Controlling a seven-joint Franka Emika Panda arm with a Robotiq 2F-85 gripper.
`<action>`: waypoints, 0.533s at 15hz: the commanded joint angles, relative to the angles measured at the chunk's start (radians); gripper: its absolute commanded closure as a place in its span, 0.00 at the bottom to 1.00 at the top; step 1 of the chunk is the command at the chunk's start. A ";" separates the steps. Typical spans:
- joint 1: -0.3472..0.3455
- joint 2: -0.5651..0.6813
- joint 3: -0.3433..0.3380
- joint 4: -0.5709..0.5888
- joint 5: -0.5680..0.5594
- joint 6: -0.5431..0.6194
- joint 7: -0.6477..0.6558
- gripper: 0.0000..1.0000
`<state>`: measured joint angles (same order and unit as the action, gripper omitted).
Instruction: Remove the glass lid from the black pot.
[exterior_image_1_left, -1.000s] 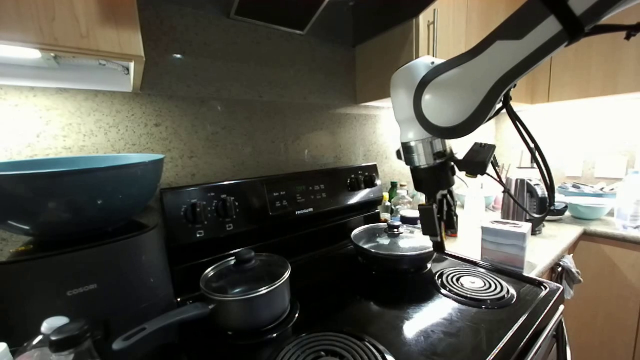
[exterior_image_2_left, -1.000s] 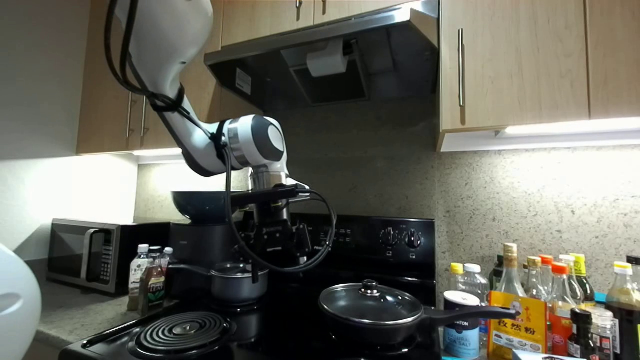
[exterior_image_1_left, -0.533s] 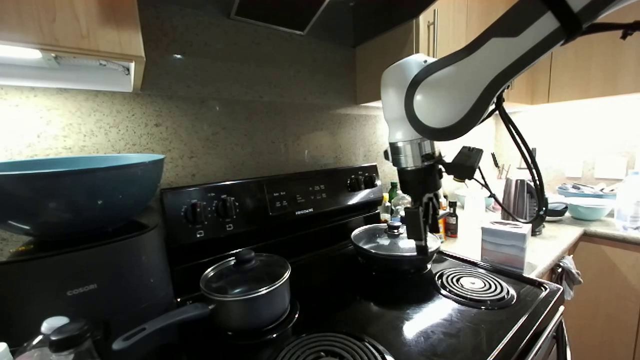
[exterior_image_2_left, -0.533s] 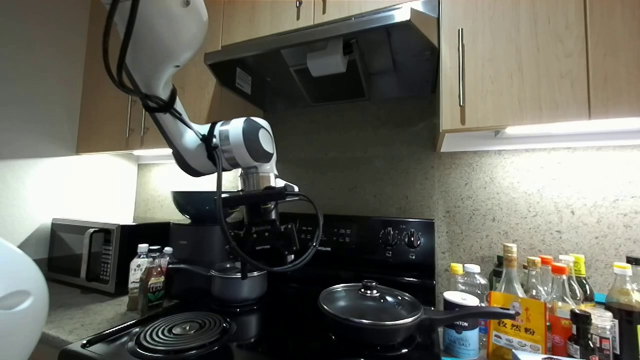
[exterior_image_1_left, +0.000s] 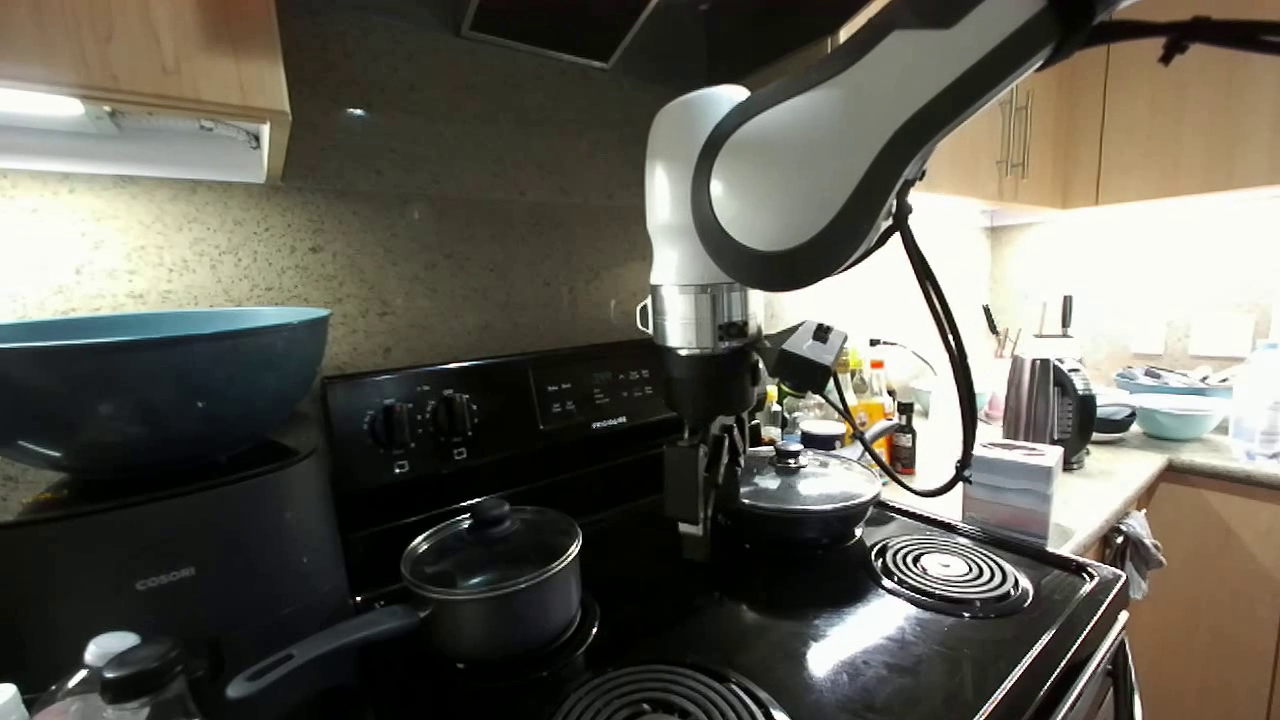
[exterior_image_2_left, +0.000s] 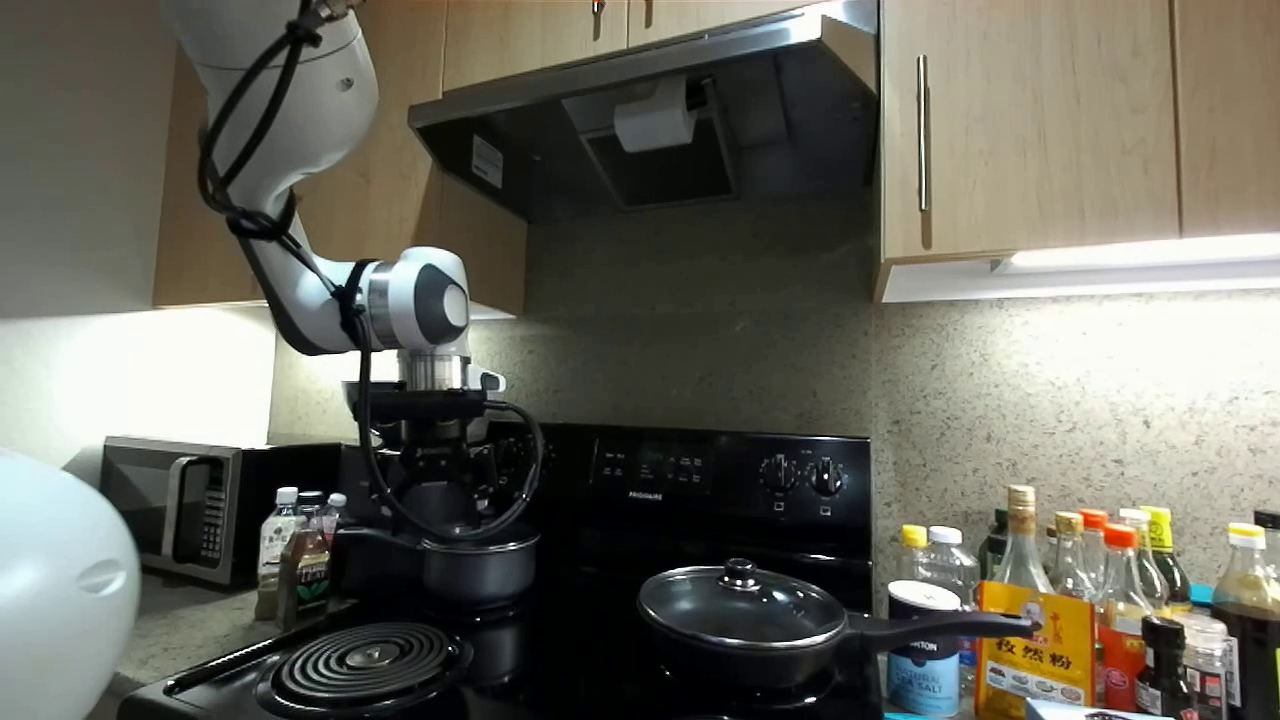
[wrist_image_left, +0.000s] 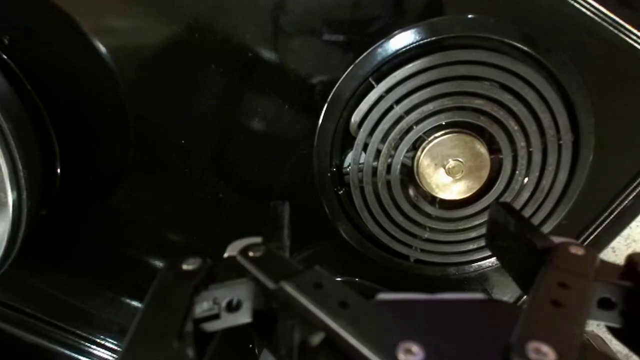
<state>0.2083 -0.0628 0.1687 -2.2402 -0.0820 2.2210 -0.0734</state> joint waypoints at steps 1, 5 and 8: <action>-0.009 0.000 0.006 0.002 0.001 -0.003 0.000 0.00; -0.013 0.010 0.005 0.009 -0.002 0.017 0.023 0.00; 0.005 0.084 0.028 0.078 0.006 0.090 0.071 0.00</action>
<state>0.2022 -0.0510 0.1713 -2.2288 -0.0820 2.2531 -0.0594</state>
